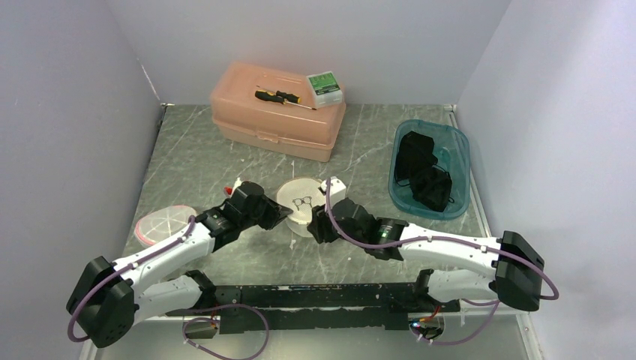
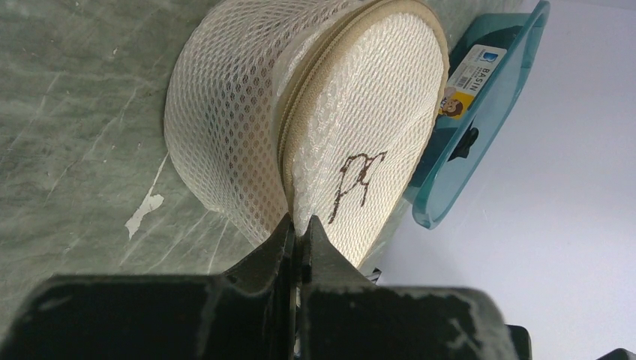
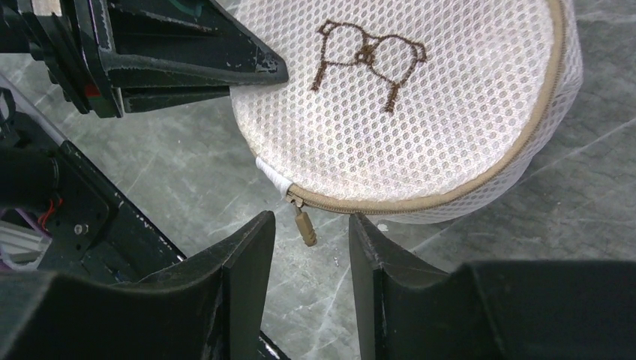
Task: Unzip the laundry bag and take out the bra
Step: Unzip the laundry bag at the center of the board.
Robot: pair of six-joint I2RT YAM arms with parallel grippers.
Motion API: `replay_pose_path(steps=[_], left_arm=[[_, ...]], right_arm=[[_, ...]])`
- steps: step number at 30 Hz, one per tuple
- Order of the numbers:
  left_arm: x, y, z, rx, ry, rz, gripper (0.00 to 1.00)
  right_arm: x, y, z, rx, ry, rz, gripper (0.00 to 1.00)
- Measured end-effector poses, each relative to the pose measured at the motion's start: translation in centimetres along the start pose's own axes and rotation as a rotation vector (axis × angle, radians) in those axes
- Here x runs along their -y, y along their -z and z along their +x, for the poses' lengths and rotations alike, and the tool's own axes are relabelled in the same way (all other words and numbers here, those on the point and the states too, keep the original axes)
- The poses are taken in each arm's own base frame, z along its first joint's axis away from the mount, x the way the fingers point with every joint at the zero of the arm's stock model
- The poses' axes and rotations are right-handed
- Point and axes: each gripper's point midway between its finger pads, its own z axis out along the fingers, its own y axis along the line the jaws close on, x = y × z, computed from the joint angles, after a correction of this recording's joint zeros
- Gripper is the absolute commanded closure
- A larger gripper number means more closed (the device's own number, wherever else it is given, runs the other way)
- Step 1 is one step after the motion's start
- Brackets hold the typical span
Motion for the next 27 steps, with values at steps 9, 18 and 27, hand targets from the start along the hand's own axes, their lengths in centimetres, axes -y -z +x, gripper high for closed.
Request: replay_pose_path(steps=[9,18,27], left_arm=[[0.2,0.0,0.0,0.004,-0.004,0.003,0.97],[0.2,0.0,0.1,0.005,-0.005,0.004,0.97],[0.2,0.0,0.1,0.006,-0.009,0.005,0.97]], right_arm=[[-0.4,-0.5,1.1,-0.045,0.006,-0.023,0.58],[-0.5,-0.4,1.2,-0.05,0.003,-0.032,0.68],[-0.5,-0.6,1.5,-0.058,0.0,-0.027,0.97]])
